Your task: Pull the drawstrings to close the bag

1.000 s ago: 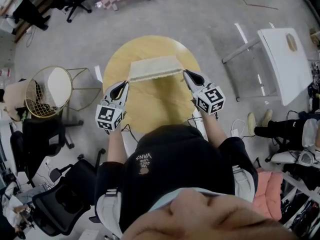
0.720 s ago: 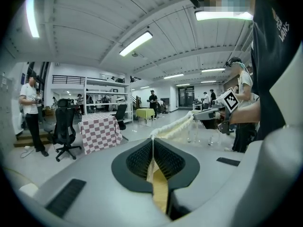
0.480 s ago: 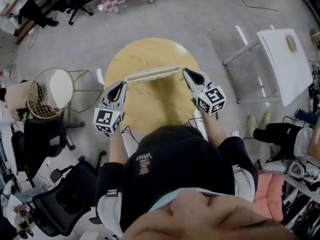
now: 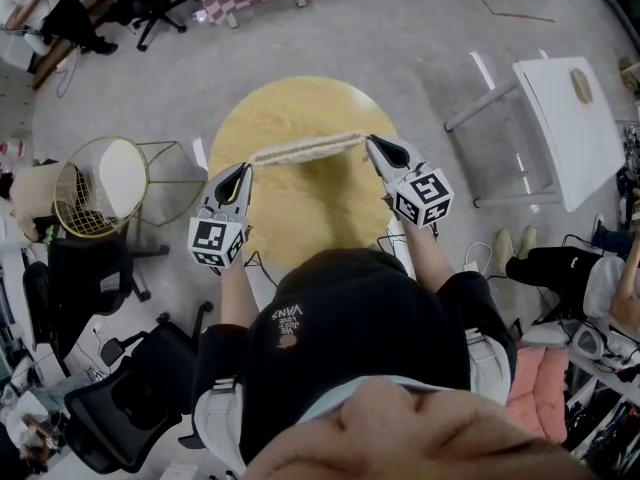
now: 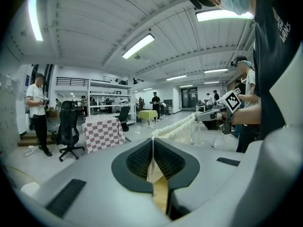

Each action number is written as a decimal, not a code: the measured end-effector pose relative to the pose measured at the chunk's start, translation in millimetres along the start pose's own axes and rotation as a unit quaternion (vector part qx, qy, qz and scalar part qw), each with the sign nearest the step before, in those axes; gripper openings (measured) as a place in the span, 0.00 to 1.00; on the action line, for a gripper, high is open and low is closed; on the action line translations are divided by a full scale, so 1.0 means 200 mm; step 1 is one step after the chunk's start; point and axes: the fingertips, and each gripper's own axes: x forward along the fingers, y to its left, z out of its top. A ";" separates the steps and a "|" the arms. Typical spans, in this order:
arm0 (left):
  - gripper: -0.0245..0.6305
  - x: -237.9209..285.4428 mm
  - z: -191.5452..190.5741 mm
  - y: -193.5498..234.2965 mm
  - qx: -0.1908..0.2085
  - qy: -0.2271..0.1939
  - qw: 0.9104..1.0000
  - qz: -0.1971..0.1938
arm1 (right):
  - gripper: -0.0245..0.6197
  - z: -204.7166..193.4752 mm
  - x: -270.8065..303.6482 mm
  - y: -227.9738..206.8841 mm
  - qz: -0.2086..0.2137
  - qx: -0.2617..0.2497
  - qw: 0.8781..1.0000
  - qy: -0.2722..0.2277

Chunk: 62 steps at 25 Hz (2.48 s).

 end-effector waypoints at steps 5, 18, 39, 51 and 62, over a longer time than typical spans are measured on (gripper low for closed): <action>0.07 -0.01 -0.01 0.01 -0.009 0.002 1.000 0.010 | 0.05 -0.02 0.00 -0.02 -0.013 -0.002 1.000 0.008; 0.07 -0.02 -0.08 0.05 -0.061 0.007 0.997 0.035 | 0.05 -0.07 -0.04 -0.11 -0.036 0.006 0.999 0.028; 0.06 -0.06 -0.17 0.08 -0.083 0.023 0.995 0.054 | 0.04 -0.20 -0.09 -0.20 -0.066 0.032 0.996 0.053; 0.06 -0.09 -0.20 0.12 -0.102 0.021 0.993 0.060 | 0.04 -0.23 -0.11 -0.25 -0.083 0.042 0.994 0.058; 0.06 -0.12 -0.21 0.15 -0.113 0.015 0.991 0.068 | 0.04 -0.26 -0.12 -0.29 -0.095 0.044 0.992 0.065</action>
